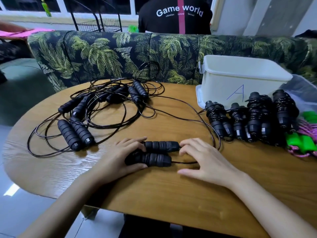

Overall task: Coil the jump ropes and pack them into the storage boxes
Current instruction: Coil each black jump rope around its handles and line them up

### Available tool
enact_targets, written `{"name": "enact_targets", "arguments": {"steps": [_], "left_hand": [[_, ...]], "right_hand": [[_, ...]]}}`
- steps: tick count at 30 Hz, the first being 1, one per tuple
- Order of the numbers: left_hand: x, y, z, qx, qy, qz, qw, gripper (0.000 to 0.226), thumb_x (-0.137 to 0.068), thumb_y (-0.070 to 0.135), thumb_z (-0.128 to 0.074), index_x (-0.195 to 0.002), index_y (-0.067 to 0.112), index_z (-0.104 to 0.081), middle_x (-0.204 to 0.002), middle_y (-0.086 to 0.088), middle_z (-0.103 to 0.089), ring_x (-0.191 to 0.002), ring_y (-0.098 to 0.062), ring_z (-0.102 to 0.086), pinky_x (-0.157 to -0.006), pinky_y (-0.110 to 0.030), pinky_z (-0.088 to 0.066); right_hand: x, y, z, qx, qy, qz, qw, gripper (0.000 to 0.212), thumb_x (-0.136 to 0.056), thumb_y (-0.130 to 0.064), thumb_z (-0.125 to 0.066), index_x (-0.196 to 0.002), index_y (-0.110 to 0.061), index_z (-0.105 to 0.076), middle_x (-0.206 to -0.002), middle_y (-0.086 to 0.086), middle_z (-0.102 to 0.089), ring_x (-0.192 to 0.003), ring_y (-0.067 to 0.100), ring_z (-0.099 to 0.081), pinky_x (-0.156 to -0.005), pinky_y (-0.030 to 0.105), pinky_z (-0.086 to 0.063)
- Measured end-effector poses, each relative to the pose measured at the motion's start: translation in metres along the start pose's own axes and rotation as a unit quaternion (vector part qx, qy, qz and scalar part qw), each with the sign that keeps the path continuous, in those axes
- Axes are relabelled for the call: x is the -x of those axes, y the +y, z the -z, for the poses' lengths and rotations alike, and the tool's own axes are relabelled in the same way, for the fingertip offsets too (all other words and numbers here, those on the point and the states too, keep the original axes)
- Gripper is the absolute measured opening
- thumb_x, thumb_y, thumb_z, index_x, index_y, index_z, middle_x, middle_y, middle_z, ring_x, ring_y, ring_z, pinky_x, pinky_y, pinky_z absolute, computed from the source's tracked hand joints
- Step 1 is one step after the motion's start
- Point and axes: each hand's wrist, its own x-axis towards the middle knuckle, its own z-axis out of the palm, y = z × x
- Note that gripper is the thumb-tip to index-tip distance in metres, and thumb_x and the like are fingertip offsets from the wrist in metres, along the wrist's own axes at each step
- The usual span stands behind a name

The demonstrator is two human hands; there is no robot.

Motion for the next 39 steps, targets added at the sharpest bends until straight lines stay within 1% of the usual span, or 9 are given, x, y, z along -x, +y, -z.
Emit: {"name": "enact_targets", "arguments": {"steps": [3, 6, 10, 14, 21, 24, 27, 35, 39], "left_hand": [[0.004, -0.002, -0.002, 0.026, 0.005, 0.004, 1.0, 0.036, -0.084, 0.061, -0.064, -0.111, 0.039, -0.054, -0.148, 0.023, -0.042, -0.13, -0.007, -0.046, -0.1, -0.048, -0.045], [0.005, -0.003, -0.002, 0.04, 0.004, 0.0, 0.999, 0.035, -0.085, 0.058, -0.066, -0.112, 0.037, -0.057, -0.148, 0.023, -0.043, -0.129, -0.007, -0.046, -0.101, -0.047, -0.045], [0.004, -0.005, -0.003, 0.048, 0.007, 0.001, 0.999, 0.035, -0.085, 0.058, -0.067, -0.111, 0.036, -0.059, -0.147, 0.023, -0.044, -0.127, -0.008, -0.049, -0.1, -0.045, -0.046], [0.004, -0.006, -0.005, 0.056, 0.013, 0.0, 0.998, 0.036, -0.083, 0.059, -0.068, -0.109, 0.036, -0.058, -0.146, 0.022, -0.045, -0.127, -0.01, -0.05, -0.099, -0.044, -0.047], [0.002, -0.003, -0.005, 0.068, 0.014, -0.002, 0.998, 0.036, -0.087, 0.052, -0.066, -0.118, 0.037, -0.053, -0.142, 0.018, -0.047, -0.13, -0.01, -0.048, -0.102, -0.041, -0.046], [0.0, -0.002, -0.005, 0.004, -0.012, -0.031, 0.999, 0.036, -0.093, 0.05, -0.057, -0.127, 0.04, -0.053, -0.14, 0.012, -0.045, -0.127, -0.012, -0.047, -0.102, -0.037, -0.045], [-0.002, 0.0, -0.004, -0.015, -0.009, -0.021, 1.0, 0.034, -0.092, 0.051, -0.054, -0.125, 0.04, -0.055, -0.137, 0.009, -0.047, -0.122, -0.015, -0.049, -0.099, -0.036, -0.047], [-0.021, -0.001, -0.011, -0.097, 0.062, 0.032, 0.993, 0.035, -0.088, 0.045, -0.059, -0.12, 0.032, -0.057, -0.129, -0.003, -0.054, -0.112, -0.029, -0.053, -0.092, -0.046, -0.049], [-0.038, 0.011, -0.019, -0.095, 0.096, 0.06, 0.989, 0.036, -0.084, 0.033, -0.071, -0.118, 0.028, -0.062, -0.131, -0.001, -0.055, -0.106, -0.03, -0.055, -0.088, -0.044, -0.05]], "right_hand": [[-0.005, -0.007, -0.009, 0.001, 0.039, 0.006, 0.999, 0.034, -0.091, -0.057, -0.048, -0.089, -0.025, -0.057, -0.124, -0.01, -0.051, -0.111, 0.008, -0.05, -0.089, 0.028, -0.044], [-0.003, 0.0, -0.01, -0.038, 0.042, 0.0, 0.998, 0.033, -0.095, -0.05, -0.045, -0.079, -0.022, -0.054, -0.127, -0.013, -0.054, -0.116, 0.004, -0.05, -0.095, 0.03, -0.046], [0.004, 0.009, -0.006, -0.125, 0.013, -0.031, 0.992, 0.036, -0.093, -0.052, -0.042, -0.077, -0.023, -0.055, -0.136, -0.025, -0.049, -0.129, -0.009, -0.041, -0.107, 0.016, -0.032], [0.005, 0.014, -0.007, -0.147, 0.007, -0.03, 0.989, 0.031, -0.095, -0.044, -0.049, -0.079, -0.019, -0.058, -0.137, -0.027, -0.046, -0.127, -0.019, -0.037, -0.104, 0.003, -0.024], [0.004, 0.012, -0.005, -0.159, 0.013, -0.054, 0.986, 0.026, -0.092, -0.046, -0.054, -0.083, -0.022, -0.061, -0.129, -0.034, -0.049, -0.123, -0.015, -0.043, -0.103, 0.008, -0.03], [0.002, 0.007, -0.003, -0.043, 0.062, -0.055, 0.996, 0.034, -0.087, -0.054, -0.055, -0.105, -0.026, -0.065, -0.104, -0.024, -0.058, -0.097, -0.003, -0.055, -0.086, 0.022, -0.046], [0.0, 0.009, 0.0, 0.105, 0.109, -0.025, 0.988, 0.044, -0.085, -0.057, -0.048, -0.098, -0.02, -0.068, -0.081, -0.013, -0.063, -0.072, 0.008, -0.056, -0.062, 0.026, -0.049], [0.004, 0.031, 0.009, 0.157, 0.151, -0.037, 0.975, 0.038, -0.095, -0.04, -0.039, -0.087, -0.011, -0.062, -0.083, -0.002, -0.06, -0.082, 0.022, -0.057, -0.055, 0.034, -0.052], [0.004, 0.034, 0.008, 0.164, 0.198, -0.088, 0.962, 0.03, -0.09, -0.035, -0.058, -0.078, -0.008, -0.06, -0.079, 0.002, -0.054, -0.08, 0.024, -0.053, -0.053, 0.034, -0.049]]}}
